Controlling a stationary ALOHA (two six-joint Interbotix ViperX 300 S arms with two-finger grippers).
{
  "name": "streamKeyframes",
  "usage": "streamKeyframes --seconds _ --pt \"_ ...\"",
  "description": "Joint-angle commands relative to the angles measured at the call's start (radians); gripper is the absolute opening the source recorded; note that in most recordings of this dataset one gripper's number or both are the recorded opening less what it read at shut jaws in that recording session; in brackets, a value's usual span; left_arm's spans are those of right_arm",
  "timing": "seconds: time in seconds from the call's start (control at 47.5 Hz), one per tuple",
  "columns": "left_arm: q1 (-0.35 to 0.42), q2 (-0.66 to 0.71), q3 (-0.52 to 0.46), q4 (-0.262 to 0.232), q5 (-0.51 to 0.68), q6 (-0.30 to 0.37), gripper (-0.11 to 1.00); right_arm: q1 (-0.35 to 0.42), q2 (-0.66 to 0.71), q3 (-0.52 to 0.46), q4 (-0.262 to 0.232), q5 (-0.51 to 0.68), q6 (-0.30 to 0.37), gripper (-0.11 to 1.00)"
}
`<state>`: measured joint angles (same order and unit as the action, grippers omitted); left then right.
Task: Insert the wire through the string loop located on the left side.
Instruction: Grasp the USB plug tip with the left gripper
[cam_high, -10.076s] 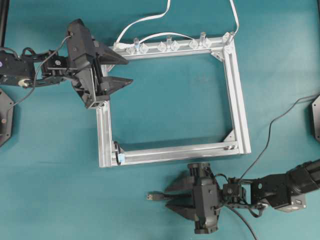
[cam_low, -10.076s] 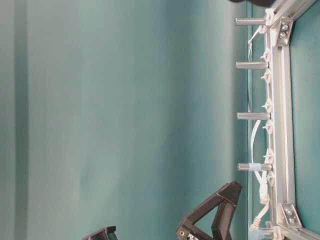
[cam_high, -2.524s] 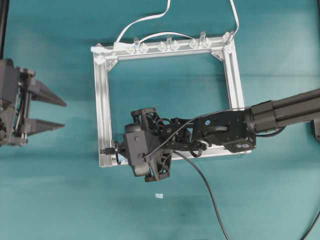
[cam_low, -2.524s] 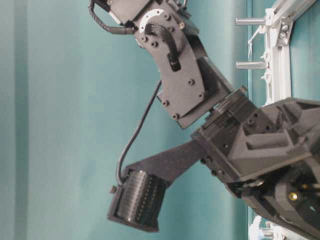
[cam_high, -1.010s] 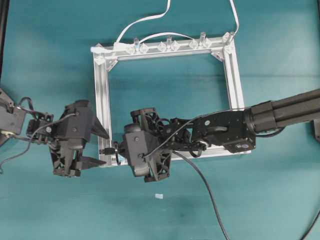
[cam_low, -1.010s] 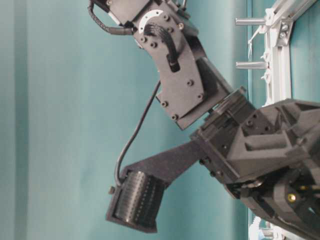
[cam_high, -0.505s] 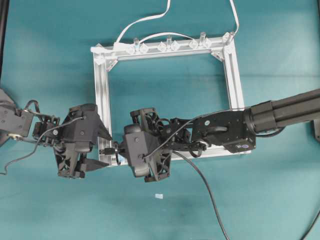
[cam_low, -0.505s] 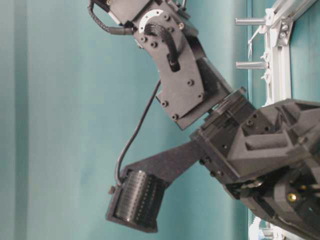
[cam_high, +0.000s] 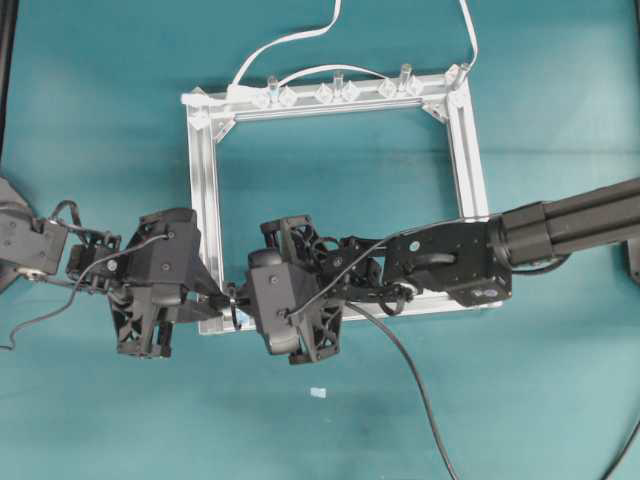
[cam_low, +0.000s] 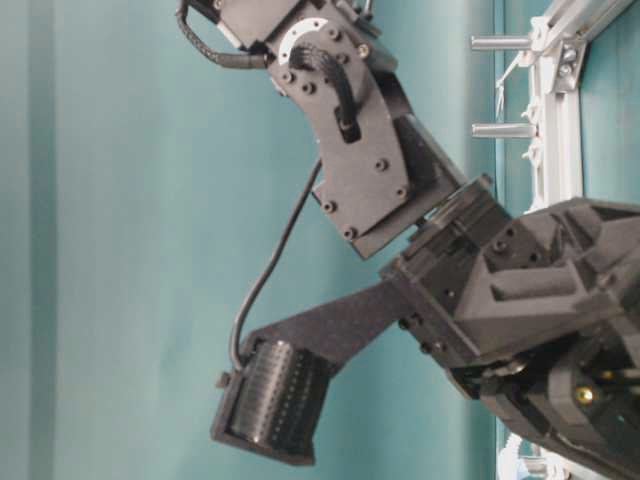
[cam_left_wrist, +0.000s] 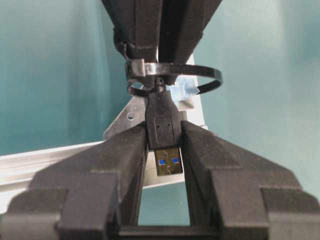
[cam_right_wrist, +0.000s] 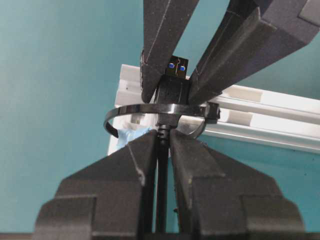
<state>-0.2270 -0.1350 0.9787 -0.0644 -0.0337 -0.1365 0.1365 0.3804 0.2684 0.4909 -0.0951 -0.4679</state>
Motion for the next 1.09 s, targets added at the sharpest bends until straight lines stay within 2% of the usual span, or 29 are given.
streamKeyframes --seconds 0.0,0.547,0.61,0.778,0.862,0.926,1.073 --pt "-0.002 -0.005 -0.031 0.000 -0.008 -0.008 0.22 -0.003 -0.023 -0.018 -0.003 -0.026 -0.002 0.10" --pt "-0.002 -0.006 -0.026 0.000 -0.008 -0.006 0.22 -0.003 -0.023 -0.017 -0.002 -0.025 0.006 0.11" --pt "-0.002 -0.006 -0.026 0.000 -0.008 -0.006 0.22 -0.003 -0.023 -0.015 -0.002 -0.025 0.008 0.23" --pt "-0.002 -0.009 -0.026 0.000 -0.008 -0.006 0.22 -0.003 -0.023 -0.006 -0.002 -0.023 0.008 0.71" --pt "-0.002 -0.011 -0.025 0.000 -0.008 -0.006 0.22 -0.003 -0.023 -0.006 -0.002 -0.023 0.008 0.88" --pt "-0.002 -0.011 -0.025 0.000 -0.008 -0.006 0.22 -0.003 -0.023 -0.006 -0.002 -0.025 0.008 0.94" --pt "-0.002 -0.012 -0.025 0.000 -0.008 -0.006 0.22 -0.003 -0.023 -0.006 -0.003 -0.026 0.008 0.93"
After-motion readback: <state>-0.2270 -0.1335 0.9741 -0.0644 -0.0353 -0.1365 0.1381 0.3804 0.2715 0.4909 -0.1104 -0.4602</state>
